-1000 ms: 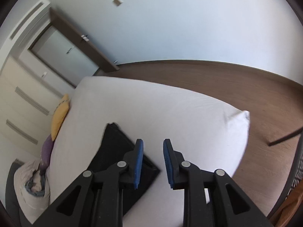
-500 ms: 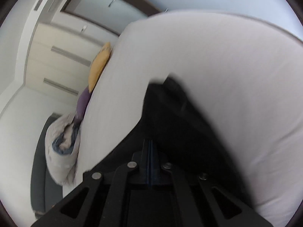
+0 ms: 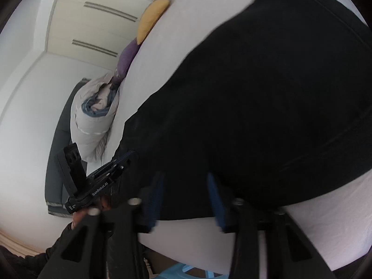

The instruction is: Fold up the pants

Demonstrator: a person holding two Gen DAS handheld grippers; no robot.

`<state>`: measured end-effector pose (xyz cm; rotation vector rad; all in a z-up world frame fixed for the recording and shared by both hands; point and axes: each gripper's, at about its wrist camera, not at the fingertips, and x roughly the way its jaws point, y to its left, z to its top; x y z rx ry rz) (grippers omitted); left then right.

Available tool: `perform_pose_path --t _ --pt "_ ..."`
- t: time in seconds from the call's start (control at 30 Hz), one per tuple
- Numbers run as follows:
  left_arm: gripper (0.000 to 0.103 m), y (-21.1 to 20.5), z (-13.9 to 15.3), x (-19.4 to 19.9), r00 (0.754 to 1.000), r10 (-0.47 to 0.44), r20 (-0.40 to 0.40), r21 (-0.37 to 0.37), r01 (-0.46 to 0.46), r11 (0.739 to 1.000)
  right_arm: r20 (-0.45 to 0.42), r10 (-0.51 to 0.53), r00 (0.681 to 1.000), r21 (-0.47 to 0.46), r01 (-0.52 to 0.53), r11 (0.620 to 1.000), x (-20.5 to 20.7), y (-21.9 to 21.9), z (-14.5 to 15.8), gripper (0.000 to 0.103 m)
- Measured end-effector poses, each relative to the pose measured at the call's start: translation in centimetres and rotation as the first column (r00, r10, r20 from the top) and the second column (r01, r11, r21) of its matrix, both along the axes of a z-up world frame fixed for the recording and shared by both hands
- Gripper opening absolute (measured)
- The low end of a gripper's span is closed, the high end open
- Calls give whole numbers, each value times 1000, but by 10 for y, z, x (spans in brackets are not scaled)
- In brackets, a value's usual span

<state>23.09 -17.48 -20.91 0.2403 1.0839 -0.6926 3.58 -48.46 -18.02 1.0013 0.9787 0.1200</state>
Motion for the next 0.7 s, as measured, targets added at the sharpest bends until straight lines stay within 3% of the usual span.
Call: perform_pose_path --t 0.07,0.13,0.2,0.23,0.27,0.33,0.4,0.5,0.57,0.6,0.63,0.67,0.7 --pt "14 22 -2 16 998 61 10 18 -61 998 30 -154 988 -12 154 988 -18 -44 6 0" --pt "14 52 -4 31 989 139 41 77 -142 987 27 -290 957 -134 291 947 -38 -80 24 0" --pt "14 80 -3 47 973 223 58 115 -228 967 24 -373 927 -190 371 909 -48 -98 40 0" --pt "14 92 -1 55 963 261 62 126 -267 956 33 -393 919 -220 390 894 -50 -99 51 5" --pt "14 101 3 60 957 282 60 117 -288 951 54 -391 919 -234 393 889 -51 -94 61 24" --pt "14 111 17 60 951 306 49 57 -309 949 119 -335 935 -146 350 925 -51 -74 76 46" --pt "14 109 36 47 969 245 26 -52 -243 969 200 -248 948 -9 254 967 -48 -46 82 47" --pt "14 89 29 18 992 114 47 -7 -114 993 247 -95 964 103 71 992 -26 5 65 58" --pt "14 93 4 10 993 116 19 72 -118 990 192 -59 980 91 42 995 -10 21 40 58" --pt "14 104 -5 7 990 138 15 44 -138 989 148 -91 985 99 77 992 -4 22 25 58" --pt "13 118 -6 5 987 158 22 3 -158 987 96 -153 984 113 142 983 -6 10 10 51" --pt "13 129 -6 5 982 186 23 0 -186 983 86 -212 974 142 199 970 -9 -3 3 27" --pt "13 141 -4 3 977 212 20 -2 -212 977 76 -269 960 137 257 957 -18 -22 1 21"
